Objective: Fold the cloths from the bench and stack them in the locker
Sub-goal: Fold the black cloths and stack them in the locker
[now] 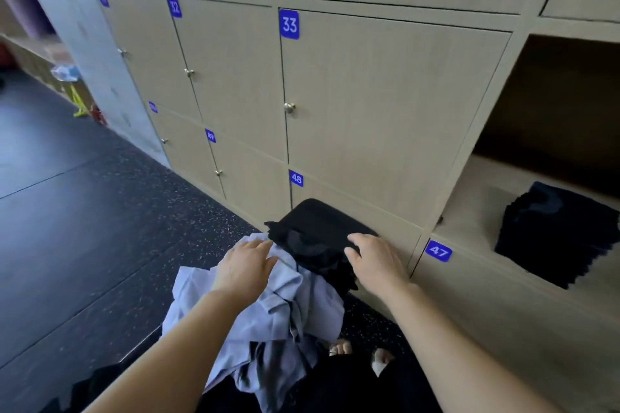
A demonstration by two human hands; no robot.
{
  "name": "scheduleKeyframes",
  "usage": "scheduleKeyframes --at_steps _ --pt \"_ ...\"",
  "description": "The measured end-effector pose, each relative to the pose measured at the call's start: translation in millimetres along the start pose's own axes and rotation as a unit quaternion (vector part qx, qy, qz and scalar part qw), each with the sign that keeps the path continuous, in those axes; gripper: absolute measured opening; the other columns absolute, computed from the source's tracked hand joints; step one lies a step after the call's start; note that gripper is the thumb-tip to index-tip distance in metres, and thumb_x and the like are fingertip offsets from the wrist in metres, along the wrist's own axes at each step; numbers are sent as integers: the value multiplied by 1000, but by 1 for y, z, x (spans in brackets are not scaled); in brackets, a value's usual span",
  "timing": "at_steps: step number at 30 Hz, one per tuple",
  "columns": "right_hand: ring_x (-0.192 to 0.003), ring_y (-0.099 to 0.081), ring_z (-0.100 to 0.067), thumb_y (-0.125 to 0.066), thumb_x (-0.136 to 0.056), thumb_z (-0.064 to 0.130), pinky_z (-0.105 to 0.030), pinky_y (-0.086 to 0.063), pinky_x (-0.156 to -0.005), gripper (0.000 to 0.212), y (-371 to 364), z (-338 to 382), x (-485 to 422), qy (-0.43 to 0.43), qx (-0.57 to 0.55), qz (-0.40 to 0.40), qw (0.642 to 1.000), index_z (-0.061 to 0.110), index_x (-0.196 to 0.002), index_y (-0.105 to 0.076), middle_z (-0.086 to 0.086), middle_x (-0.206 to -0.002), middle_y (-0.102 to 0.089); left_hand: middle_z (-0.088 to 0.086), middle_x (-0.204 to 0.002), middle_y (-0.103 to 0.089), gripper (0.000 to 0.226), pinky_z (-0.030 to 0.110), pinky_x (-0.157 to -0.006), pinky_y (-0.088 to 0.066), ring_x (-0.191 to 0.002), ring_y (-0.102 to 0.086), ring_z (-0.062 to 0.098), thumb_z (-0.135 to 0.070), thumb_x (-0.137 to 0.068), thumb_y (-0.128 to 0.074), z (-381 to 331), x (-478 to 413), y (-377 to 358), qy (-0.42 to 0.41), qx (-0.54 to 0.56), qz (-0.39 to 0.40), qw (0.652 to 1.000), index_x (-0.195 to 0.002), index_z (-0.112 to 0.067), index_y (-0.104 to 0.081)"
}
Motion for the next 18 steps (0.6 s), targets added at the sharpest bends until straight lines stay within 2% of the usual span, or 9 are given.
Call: scheduleKeyframes --at_steps 4,9,14,16,18 --pt "-113 -56 -25 -43 -99 29 -37 -47 -90 31 -29 0 -35 -8 8 26 1000 14 -121 -59 -2 -122 -63 -1 -128 -59 35 33 -93 -40 -119 -52 22 -36 -103 -37 4 -28 -26 19 -11 14 1000 -128 -23 -57" --pt "-116 -55 -23 -42 -101 30 -36 -46 -93 32 -63 3 -67 9 10 52 999 13 -123 -58 -3 -124 -60 -1 -100 -65 36 34 -77 -36 -108 -55 24 -44 -101 -36 2 -62 -56 70 10 15 997 -88 -22 -61" --pt "-116 -53 -21 -42 -101 33 -34 -45 -93 34 -94 3 -82 24 4 69 997 15 -125 -56 -2 -125 -60 -3 -97 -68 50 35 -81 -28 -112 -51 21 -59 -97 -35 -5 -78 -76 129 -2 19 991 -86 -23 -69" --pt "-116 -53 -20 -43 -101 32 -33 -45 -93 33 -101 3 -82 31 -1 65 997 15 -126 -56 -1 -124 -59 -6 -93 -68 48 35 -82 -27 -109 -52 18 -61 -95 -40 -7 -80 -80 148 15 14 989 -85 -24 -69" --pt "-116 -52 -19 -44 -100 32 -32 -44 -93 32 -105 3 -80 38 -7 53 998 16 -125 -55 0 -123 -59 -9 -93 -68 36 34 -86 -28 -107 -54 16 -57 -93 -47 -7 -81 -81 165 54 -3 985 -88 -26 -66"
Point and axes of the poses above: each hand's wrist, its own x-axis away from the middle knuckle, its own y-axis out of the back of the hand, z = x × y, the point moved 3 cm from there along -x, towards the middle knuckle
